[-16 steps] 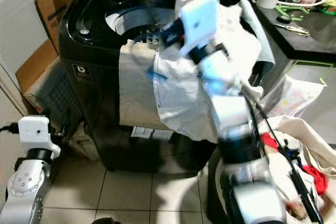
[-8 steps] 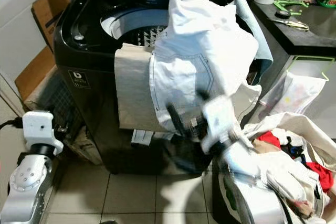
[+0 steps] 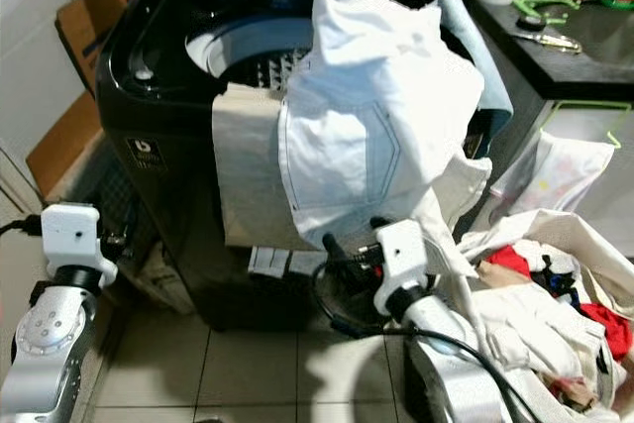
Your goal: Clothes washing
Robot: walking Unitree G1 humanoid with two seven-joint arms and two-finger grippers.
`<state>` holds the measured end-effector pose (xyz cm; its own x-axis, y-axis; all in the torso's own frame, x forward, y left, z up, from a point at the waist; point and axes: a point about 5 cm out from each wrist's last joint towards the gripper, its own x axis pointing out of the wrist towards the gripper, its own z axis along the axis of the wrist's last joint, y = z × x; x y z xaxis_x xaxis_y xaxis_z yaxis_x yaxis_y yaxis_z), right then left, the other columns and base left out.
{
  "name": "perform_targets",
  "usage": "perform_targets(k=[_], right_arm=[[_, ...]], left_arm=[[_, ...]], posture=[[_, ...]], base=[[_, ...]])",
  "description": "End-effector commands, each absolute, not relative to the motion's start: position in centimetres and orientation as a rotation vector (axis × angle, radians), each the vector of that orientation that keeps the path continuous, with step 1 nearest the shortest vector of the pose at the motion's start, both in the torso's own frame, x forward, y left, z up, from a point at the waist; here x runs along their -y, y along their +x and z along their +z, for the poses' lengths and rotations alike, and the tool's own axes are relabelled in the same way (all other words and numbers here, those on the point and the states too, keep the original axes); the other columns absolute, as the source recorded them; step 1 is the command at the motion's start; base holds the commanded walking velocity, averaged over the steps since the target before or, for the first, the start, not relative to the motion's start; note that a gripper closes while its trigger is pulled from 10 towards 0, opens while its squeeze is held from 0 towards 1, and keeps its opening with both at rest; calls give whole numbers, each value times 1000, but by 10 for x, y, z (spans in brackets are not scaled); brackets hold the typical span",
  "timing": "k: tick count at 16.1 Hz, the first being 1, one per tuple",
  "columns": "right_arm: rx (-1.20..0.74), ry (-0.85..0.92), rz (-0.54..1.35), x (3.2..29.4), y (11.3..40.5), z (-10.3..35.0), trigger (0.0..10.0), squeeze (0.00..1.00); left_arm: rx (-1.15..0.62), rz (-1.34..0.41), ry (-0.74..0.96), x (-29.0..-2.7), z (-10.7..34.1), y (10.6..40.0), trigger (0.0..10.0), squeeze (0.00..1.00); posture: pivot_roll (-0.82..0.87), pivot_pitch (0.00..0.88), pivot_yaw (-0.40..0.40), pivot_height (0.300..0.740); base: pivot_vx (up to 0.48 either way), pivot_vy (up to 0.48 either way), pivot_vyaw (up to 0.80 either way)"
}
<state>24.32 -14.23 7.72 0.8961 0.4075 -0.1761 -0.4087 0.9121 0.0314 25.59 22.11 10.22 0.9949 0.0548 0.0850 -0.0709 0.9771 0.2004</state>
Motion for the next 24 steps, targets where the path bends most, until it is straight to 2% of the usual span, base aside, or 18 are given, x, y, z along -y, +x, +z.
perform_targets(k=[1,5,7,9,11,17,22,24], right_arm=[[-226,12,376,148,249,63,10000,0],[-284,2,363,144,271,45,10000,0],[-326,13,318,151,274,36,10000,0],[-372,-17,200,169,276,25,10000,0],[-354,-39,185,171,277,30,10000,0],[37,-82,206,155,313,141,10000,0],[187,-119,250,146,331,215,10000,0],[248,-150,261,150,346,248,10000,0]], left_arm=[[71,44,215,-219,102,259,10000,0],[76,39,221,-218,105,260,10000,0],[75,46,218,-218,104,259,10000,0],[76,48,214,-217,104,258,10000,0],[79,51,210,-216,104,258,10000,0],[89,71,195,-215,104,258,10000,0],[93,93,175,-212,102,258,10000,0],[91,102,170,-211,101,257,10000,0]], posture=[[30,0,51,740],[41,0,39,740],[47,0,30,740],[50,0,17,740],[50,0,14,740],[51,0,8,740],[56,0,-17,740],[63,0,-26,740]], base=[[0,0,0],[0,0,0],[0,0,0],[0,0,0],[0,0,0],[0,0,0],[0,0,0],[0,0,0]])
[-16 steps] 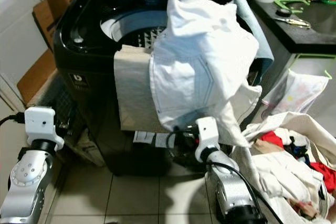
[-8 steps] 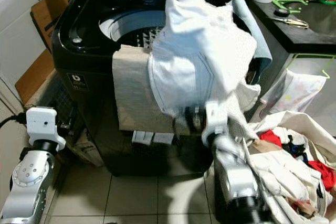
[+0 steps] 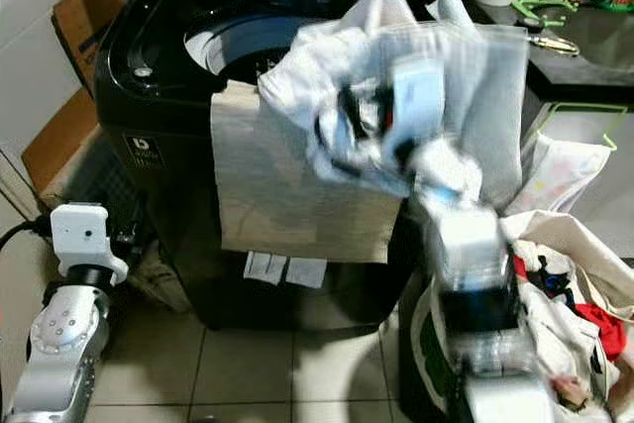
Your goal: Clothes washing
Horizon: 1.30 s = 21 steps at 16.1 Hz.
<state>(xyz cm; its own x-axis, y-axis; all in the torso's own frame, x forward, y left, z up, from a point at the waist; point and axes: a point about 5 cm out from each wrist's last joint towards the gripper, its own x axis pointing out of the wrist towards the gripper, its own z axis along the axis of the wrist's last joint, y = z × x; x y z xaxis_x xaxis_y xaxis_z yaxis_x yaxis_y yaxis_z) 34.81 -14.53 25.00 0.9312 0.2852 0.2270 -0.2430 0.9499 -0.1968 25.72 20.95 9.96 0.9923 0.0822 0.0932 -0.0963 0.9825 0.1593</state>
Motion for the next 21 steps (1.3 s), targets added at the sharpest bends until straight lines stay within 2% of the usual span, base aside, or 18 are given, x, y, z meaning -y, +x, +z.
perform_targets(k=[1,3,6,7,9,11,12,13,15,16,17,18,20,21], right_arm=[[264,-166,246,155,356,257,10000,0],[272,-196,226,159,366,264,10000,0],[292,-328,106,184,398,290,10000,0],[305,-333,95,186,400,298,10000,0],[361,-309,197,165,392,303,10000,0],[507,-203,428,117,366,305,10000,0],[528,-188,457,112,364,306,10000,0],[520,-171,572,92,350,293,10000,0],[432,-135,662,82,337,266,10000,0],[233,-73,698,87,327,219,10000,0],[233,-73,698,87,327,219,10000,0],[120,-56,707,94,315,189,10000,0],[70,-40,703,100,304,171,10000,0],[32,-33,698,106,289,156,10000,0]], left_arm=[[90,103,168,-211,100,257,10000,0],[90,103,166,-210,100,257,10000,0],[97,107,166,-210,102,258,10000,0],[98,109,168,-210,102,257,10000,0],[99,120,171,-212,102,255,10000,0],[99,125,169,-212,102,255,10000,0],[99,125,169,-211,102,255,10000,0],[99,117,166,-209,102,257,10000,0],[100,112,164,-207,101,259,10000,0],[99,108,164,-207,102,260,10000,0],[99,108,164,-207,102,260,10000,0],[96,104,167,-207,101,260,10000,0],[93,97,168,-206,101,259,10000,0],[92,84,172,-205,101,259,10000,0]], posture=[[63,0,-27,740],[64,0,-28,740],[83,0,-39,740],[89,0,-43,740],[97,0,-51,740],[90,0,-47,740],[84,0,-42,740],[74,0,-37,740],[69,0,-35,740],[58,0,-29,740],[58,0,-29,740],[52,0,-21,740],[47,0,-16,740],[41,0,-6,740]], base=[[0,0,0],[0,0,0],[0,0,0],[0,0,0],[0,0,0],[0,0,0],[0,0,0],[0,0,0],[0,0,0],[0,0,0],[0,0,0],[0,0,0],[0,0,0],[0,0,0]])
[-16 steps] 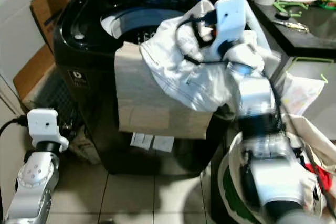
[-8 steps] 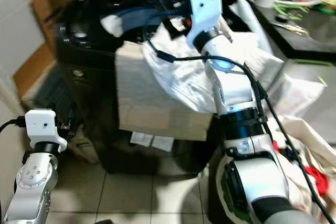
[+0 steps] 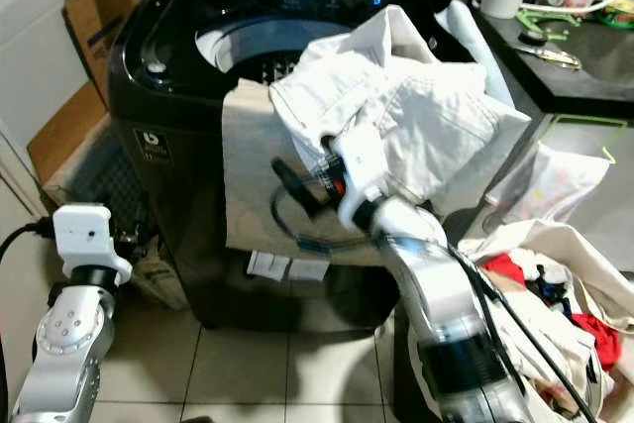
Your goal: Clothes washing
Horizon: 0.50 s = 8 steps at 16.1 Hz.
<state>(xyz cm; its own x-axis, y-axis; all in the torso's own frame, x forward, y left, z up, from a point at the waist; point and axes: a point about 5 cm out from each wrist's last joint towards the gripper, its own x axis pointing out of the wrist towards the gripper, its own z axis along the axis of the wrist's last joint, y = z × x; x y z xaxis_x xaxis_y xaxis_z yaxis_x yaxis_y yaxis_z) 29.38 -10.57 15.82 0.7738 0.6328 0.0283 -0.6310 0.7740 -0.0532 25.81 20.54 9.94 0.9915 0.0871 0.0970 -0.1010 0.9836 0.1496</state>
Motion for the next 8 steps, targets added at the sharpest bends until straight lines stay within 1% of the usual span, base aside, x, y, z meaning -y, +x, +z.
perform_targets(k=[1,2,3,4,5,7,8], right_arm=[[16,-38,700,109,282,150,10000,0],[-26,-38,712,114,263,141,10000,0],[-35,-40,712,116,258,138,10000,0],[-51,-48,717,119,248,135,10000,0],[-66,-43,722,122,236,133,10000,0],[-123,-39,728,132,212,128,10000,0],[-145,-41,729,135,206,126,10000,0]], left_arm=[[93,79,174,-205,102,259,10000,0],[93,71,179,-205,102,260,10000,0],[92,69,181,-205,102,260,10000,0],[104,40,187,-204,105,261,10000,0],[128,18,200,-206,111,263,10000,0],[120,48,229,-220,112,264,10000,0],[118,46,229,-219,110,264,10000,0]], posture=[[38,0,-2,740],[36,0,1,740],[36,0,1,740],[23,0,13,740],[19,0,15,740],[8,0,16,740],[4,0,16,740]], base=[[0,0,0],[0,0,0],[0,0,0],[0,0,0],[0,0,0],[0,0,0],[0,0,0]])
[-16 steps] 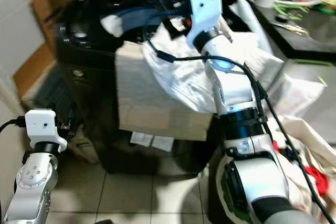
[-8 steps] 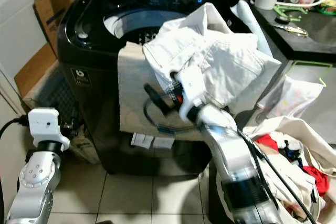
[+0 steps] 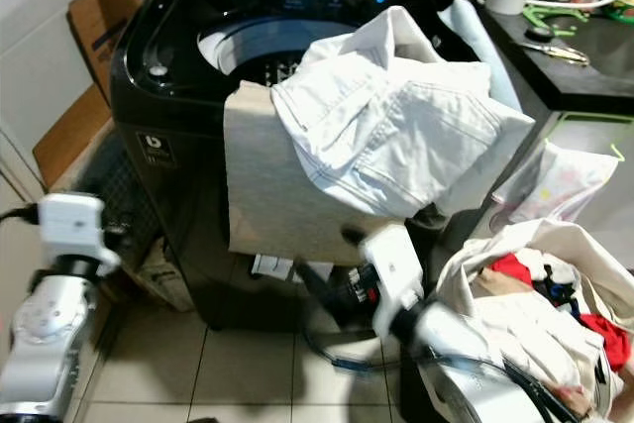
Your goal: Clothes washing
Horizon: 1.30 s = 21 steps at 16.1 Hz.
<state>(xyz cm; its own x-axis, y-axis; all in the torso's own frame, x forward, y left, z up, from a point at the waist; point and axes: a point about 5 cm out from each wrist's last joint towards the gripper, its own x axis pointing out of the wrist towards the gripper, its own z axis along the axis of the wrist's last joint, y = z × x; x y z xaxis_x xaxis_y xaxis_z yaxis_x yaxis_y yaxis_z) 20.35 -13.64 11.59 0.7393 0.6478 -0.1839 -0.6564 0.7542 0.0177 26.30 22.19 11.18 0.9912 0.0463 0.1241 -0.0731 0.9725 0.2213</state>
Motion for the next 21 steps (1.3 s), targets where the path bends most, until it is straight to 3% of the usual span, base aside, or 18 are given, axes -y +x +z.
perform_targets(k=[1,5,12,18,21], right_arm=[[-191,-58,706,142,203,115,10000,0],[-315,-123,533,176,210,80,10000,0],[-302,-216,330,215,250,68,10000,0],[-129,-294,274,218,297,110,10000,0],[47,-357,229,222,335,171,10000,0]], left_arm=[[119,25,220,-215,110,265,10000,0],[135,-109,250,-206,105,254,10000,0],[244,-107,58,-203,129,251,10000,0],[274,-132,0,-194,139,254,10000,0],[270,-124,-10,-192,138,255,10000,0]], posture=[[-8,0,16,740],[-15,0,11,740],[8,0,-16,740],[20,0,-29,740],[22,0,-36,740]], base=[[0,0,0],[0,0,0],[0,0,0],[0,0,0],[0,0,0]])
